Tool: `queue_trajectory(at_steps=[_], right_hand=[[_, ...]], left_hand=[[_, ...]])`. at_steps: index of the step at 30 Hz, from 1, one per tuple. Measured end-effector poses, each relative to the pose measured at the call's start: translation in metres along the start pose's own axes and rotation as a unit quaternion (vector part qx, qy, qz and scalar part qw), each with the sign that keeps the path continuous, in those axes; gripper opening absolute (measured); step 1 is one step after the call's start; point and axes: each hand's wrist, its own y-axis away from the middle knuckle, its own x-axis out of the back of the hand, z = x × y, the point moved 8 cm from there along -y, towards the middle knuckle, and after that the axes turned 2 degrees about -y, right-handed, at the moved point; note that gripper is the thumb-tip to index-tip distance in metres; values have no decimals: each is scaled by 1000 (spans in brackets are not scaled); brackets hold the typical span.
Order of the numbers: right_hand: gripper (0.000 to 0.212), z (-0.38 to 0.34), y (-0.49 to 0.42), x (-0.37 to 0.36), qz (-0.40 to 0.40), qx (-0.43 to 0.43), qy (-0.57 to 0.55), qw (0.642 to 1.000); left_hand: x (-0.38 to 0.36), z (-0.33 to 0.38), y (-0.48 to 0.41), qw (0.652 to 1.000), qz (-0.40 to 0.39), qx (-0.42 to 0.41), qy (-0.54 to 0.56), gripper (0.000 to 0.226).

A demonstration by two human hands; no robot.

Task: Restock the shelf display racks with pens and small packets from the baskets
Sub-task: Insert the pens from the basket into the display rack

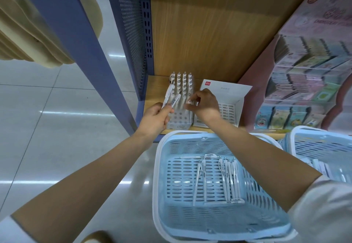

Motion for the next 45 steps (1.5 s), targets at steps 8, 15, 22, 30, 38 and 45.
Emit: queue_trajectory(at_steps=[8, 15, 22, 30, 38, 45], right_hand=[[27, -23, 20, 15, -110, -36, -354, 928], [11, -34, 18, 13, -147, -58, -445, 882], [6, -35, 7, 45, -75, -42, -492, 867], [10, -18, 5, 43, 17, 41, -147, 988], [12, -28, 9, 19, 45, 141, -93, 985], [13, -28, 2, 22, 49, 133, -77, 987]], left_hand=[[-12, 10, -1, 997, -25, -59, -30, 14], [-13, 17, -3, 998, -12, -58, -30, 29], [2, 18, -3, 996, 51, -52, -56, 23], [1, 12, -3, 999, 20, -32, -14, 27], [2, 2, -3, 1000, 8, -9, -5, 26], [5, 3, -6, 1000, 8, -6, 7, 27]])
